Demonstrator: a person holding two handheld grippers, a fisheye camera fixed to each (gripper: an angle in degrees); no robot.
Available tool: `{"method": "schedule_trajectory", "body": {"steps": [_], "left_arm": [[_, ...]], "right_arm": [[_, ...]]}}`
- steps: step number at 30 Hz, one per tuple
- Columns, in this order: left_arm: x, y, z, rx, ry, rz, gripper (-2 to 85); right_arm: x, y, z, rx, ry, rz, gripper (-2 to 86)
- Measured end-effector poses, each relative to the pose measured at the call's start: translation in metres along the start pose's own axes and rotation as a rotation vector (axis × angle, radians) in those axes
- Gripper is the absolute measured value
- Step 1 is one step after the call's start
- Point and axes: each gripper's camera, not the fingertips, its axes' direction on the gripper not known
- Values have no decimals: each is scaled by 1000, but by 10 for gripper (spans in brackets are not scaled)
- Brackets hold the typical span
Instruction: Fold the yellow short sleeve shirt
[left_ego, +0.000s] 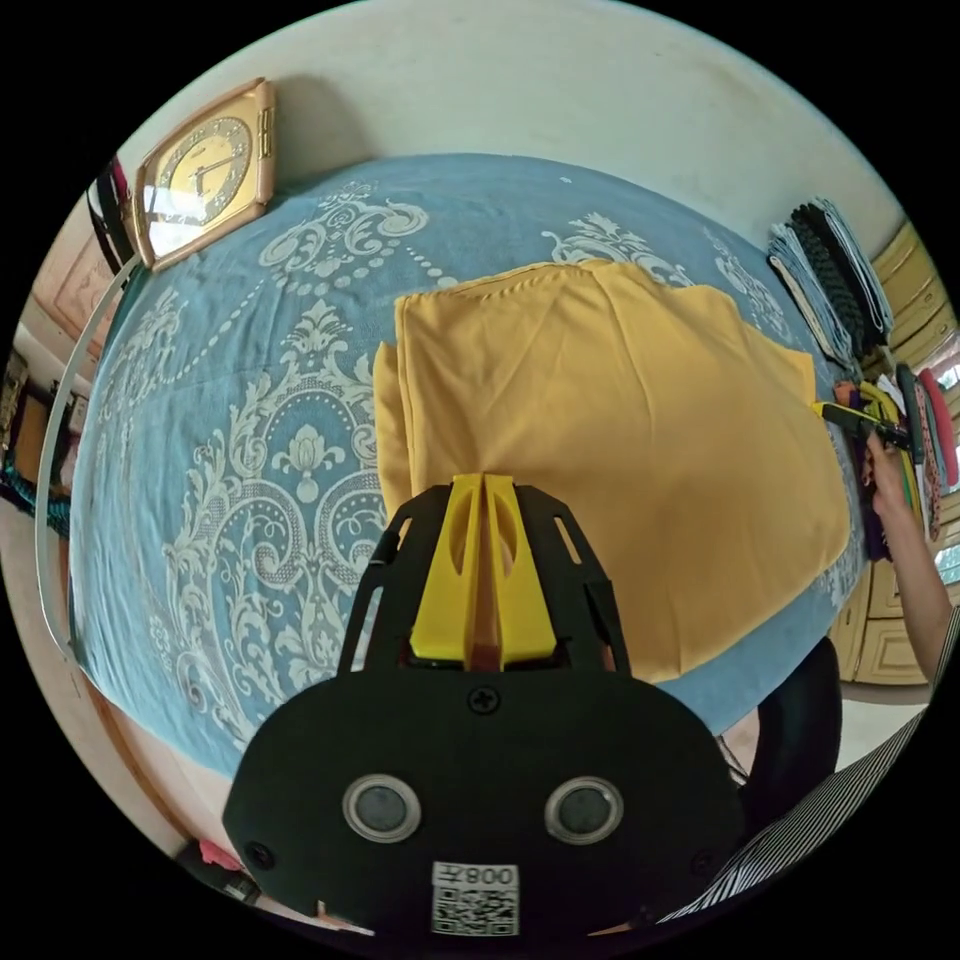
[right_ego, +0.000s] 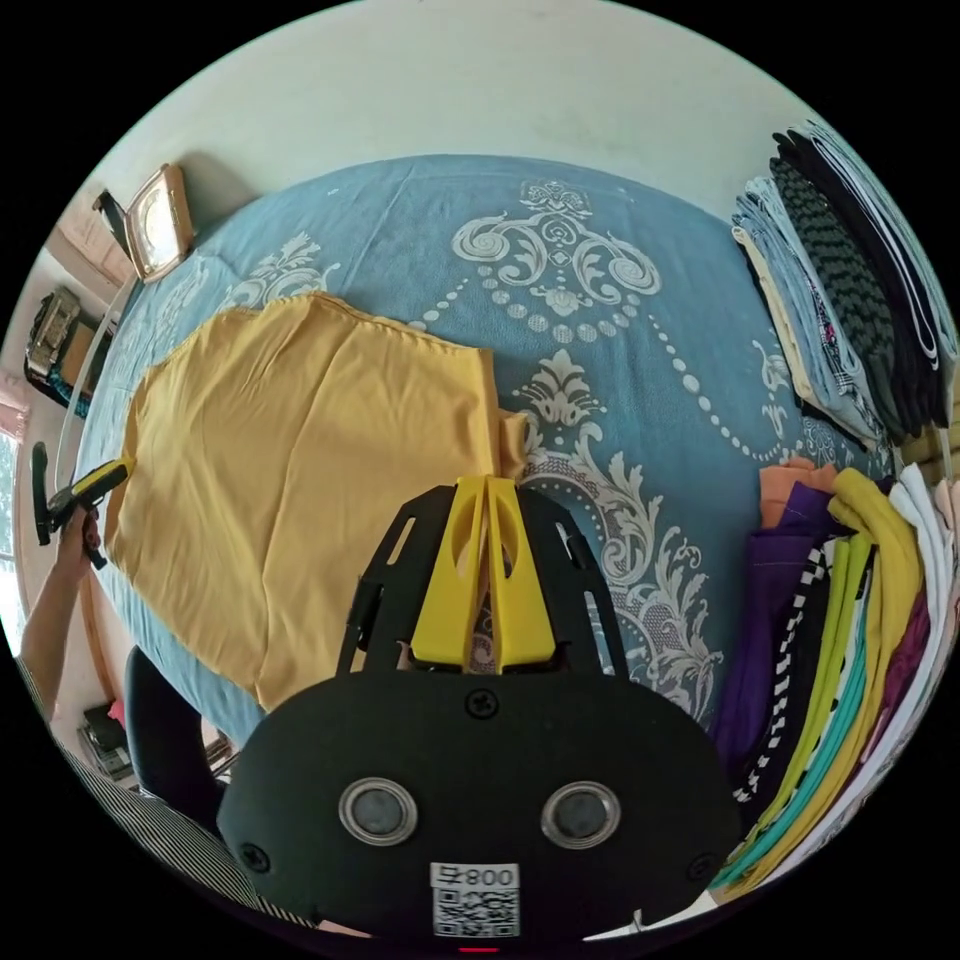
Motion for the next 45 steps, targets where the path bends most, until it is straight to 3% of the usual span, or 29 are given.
{"method": "schedule_trajectory", "body": {"steps": [5,10,13,14,20,23,26,29,33,39,45], "left_arm": [[6,-1,-25,18,149,-107,2],[50,22,-54,90,122,-74,3],[69,28,-35,-38,108,-72,3],[72,30,-42,-10,119,-99,3],[120,29,-96,70,167,-24,3],[146,36,-88,-11,169,-10,3],[164,43,-67,-127,157,-34,3],[180,42,-84,-95,193,-80,2],[227,36,-114,-22,228,41,3],[348,18,-129,0,364,319,9],[485,1,-139,-10,435,643,43]], "right_arm": [[-6,0,-7,-8,-24,9,1],[-29,49,-37,52,-95,-26,2],[-40,85,-13,-47,-104,-43,2],[-37,95,3,-115,-104,-32,2],[1,133,-29,35,-223,93,3],[12,163,-17,28,-275,128,3],[17,183,26,-104,-286,129,4],[32,193,25,-52,-315,168,9],[61,217,18,51,-345,236,29],[87,236,74,-27,-494,305,77],[108,240,106,-19,-597,331,31]]}}
